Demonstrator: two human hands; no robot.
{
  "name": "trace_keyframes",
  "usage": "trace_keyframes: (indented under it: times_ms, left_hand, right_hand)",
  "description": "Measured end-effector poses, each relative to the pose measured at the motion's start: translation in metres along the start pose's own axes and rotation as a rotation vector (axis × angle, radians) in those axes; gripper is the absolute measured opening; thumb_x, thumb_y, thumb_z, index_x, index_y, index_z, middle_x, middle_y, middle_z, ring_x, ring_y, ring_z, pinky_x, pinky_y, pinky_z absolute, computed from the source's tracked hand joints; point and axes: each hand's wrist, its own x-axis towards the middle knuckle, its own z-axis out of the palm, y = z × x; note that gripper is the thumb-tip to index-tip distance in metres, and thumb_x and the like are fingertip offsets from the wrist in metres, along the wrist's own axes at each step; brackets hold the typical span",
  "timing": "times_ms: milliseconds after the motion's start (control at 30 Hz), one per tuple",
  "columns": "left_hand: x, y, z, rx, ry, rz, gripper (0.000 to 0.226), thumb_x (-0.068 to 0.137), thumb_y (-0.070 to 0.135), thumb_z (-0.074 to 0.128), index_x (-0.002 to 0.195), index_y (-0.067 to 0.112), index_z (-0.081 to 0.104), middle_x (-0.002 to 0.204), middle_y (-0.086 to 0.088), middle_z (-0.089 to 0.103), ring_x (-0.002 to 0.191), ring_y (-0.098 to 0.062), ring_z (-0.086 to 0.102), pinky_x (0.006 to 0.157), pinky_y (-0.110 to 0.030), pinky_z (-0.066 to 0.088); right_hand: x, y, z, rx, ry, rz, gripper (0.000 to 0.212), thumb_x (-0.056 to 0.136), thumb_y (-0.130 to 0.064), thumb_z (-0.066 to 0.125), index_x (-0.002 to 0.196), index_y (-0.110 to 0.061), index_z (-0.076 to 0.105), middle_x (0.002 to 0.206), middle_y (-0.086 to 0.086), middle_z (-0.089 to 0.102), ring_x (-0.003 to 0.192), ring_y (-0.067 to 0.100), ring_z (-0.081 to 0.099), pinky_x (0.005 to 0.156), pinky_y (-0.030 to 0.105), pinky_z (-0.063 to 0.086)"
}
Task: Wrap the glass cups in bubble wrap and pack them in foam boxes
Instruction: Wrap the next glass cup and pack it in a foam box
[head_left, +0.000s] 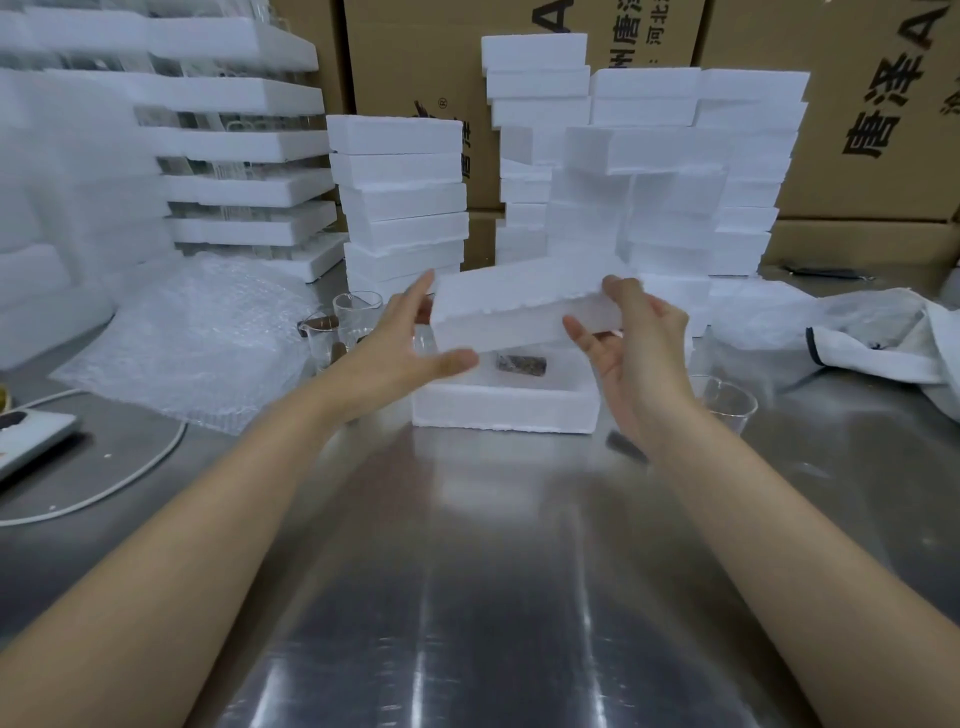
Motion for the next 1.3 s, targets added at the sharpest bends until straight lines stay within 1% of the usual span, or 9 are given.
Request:
trace_keyframes:
  times_ms: [133,200,267,400,533,633,867,1100,1300]
  left_hand:
    - [0.000,0.004,0.002,-0.073,0.021,-0.016,0.096,0.067,0.077,0.056,0.147,0.045,0.014,0.132,0.020,0.030,0.108,0.009,0.044,0.085,-0.011,0.034]
    - [0.001,0.004,0.002,-0.098,0.020,-0.036,0.079,0.072,0.082,0.044,0.142,0.051,0.026,0.129,0.018,0.031,0.107,0.011,0.039,0.096,-0.021,0.030]
    - [0.004,0.002,0.003,-0.200,0.053,-0.067,0.064,0.078,0.077,0.034,0.138,0.053,0.036,0.124,0.017,0.033,0.107,0.015,0.034,0.100,-0.029,0.023]
    - [0.009,-0.001,0.007,-0.269,0.151,-0.090,0.056,0.078,0.070,0.034,0.130,0.053,0.046,0.112,0.021,0.033,0.106,0.016,0.033,0.084,-0.016,0.027]
    - [0.013,-0.005,0.012,-0.305,0.183,-0.120,0.027,0.085,0.054,0.052,0.111,0.058,0.051,0.121,0.015,0.033,0.114,0.001,0.039,0.108,-0.032,0.028]
    - [0.010,-0.004,0.014,-0.391,0.071,-0.173,0.038,0.076,0.058,0.054,0.113,0.062,0.049,0.141,0.012,0.040,0.130,-0.013,0.041,0.110,-0.040,0.032]
    - [0.010,-0.006,0.028,-0.309,0.099,-0.160,0.046,0.094,0.059,0.040,0.138,0.048,0.034,0.144,0.011,0.038,0.134,-0.016,0.035,0.111,-0.037,0.027]
    - [-0.001,-0.017,0.022,-0.086,-0.018,-0.102,0.084,0.071,0.081,0.043,0.139,0.063,-0.002,0.145,0.022,0.022,0.122,-0.006,0.027,0.096,-0.030,0.021]
    - [0.003,-0.016,0.021,-0.066,0.031,-0.105,0.084,0.063,0.087,0.045,0.135,0.055,0.016,0.134,0.009,0.036,0.117,-0.021,0.045,0.092,-0.030,0.038]
  right_hand:
    - [0.004,-0.001,-0.001,-0.133,0.039,0.117,0.025,0.088,-0.026,0.058,0.101,-0.019,0.039,0.113,0.007,0.045,0.049,0.010,0.067,0.068,0.032,0.060]
    - [0.004,-0.003,-0.001,-0.207,0.016,0.131,0.017,0.090,-0.029,0.052,0.096,-0.022,0.038,0.111,0.005,0.045,0.046,0.009,0.066,0.067,0.034,0.060]
    - [0.002,-0.002,-0.003,-0.458,-0.030,0.094,0.017,0.091,-0.036,0.047,0.100,-0.026,0.038,0.103,0.000,0.048,0.053,0.012,0.067,0.073,0.039,0.057]
    - [-0.003,0.006,-0.007,-0.826,-0.076,-0.046,0.029,0.092,-0.043,0.042,0.113,-0.025,0.031,0.077,-0.006,0.047,0.065,0.014,0.049,0.060,0.030,0.037]
    - [-0.007,0.009,-0.007,-0.915,-0.095,-0.001,0.028,0.096,-0.043,0.038,0.111,-0.021,0.030,0.070,-0.003,0.043,0.061,0.012,0.043,0.052,0.029,0.029]
    - [-0.007,0.008,-0.007,-0.916,-0.067,-0.011,0.024,0.096,-0.038,0.037,0.110,-0.019,0.031,0.068,-0.003,0.042,0.059,0.012,0.042,0.051,0.029,0.027]
    - [-0.005,0.012,-0.011,-0.951,-0.041,-0.034,0.019,0.097,-0.030,0.037,0.107,-0.014,0.034,0.074,-0.003,0.047,0.061,0.010,0.043,0.050,0.028,0.027]
    - [0.001,0.016,-0.016,-1.003,-0.080,-0.063,0.042,0.099,-0.031,0.032,0.139,-0.019,0.037,0.081,-0.019,0.041,0.066,-0.003,0.042,0.046,0.011,0.031]
    - [-0.002,0.020,-0.017,-0.958,-0.110,-0.135,0.049,0.099,-0.024,0.030,0.148,-0.031,0.031,0.089,-0.010,0.047,0.071,0.004,0.052,0.044,-0.001,0.034]
